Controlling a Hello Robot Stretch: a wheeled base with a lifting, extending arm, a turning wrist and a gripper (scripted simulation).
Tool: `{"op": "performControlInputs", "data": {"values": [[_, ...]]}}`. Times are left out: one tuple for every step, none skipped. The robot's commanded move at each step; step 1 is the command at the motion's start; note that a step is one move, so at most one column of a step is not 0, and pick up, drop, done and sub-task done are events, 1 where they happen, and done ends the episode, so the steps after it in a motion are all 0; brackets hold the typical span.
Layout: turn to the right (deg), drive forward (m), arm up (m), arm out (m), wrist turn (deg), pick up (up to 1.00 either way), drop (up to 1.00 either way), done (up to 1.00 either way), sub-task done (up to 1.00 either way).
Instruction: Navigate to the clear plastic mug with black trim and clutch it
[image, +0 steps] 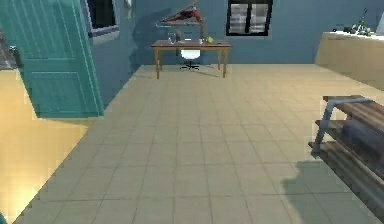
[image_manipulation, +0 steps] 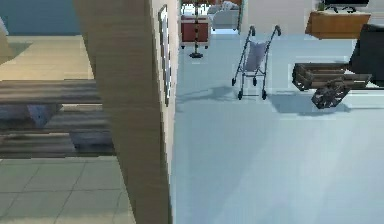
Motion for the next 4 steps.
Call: {"op": "performControlInputs", "data": {"values": [[0.0,0.3,0.0,0.0,0.0,0.0,0.0,0.0,0.0],[-45.0,0.0,0.0,0.0,0.0,0.0,0.0,0.0,0.0],[0.0,1.0,0.0,0.0,0.0,0.0,0.0,0.0,0.0],[-6.0,0.0,0.0,0.0,0.0,0.0,0.0,0.0,0.0]]}}
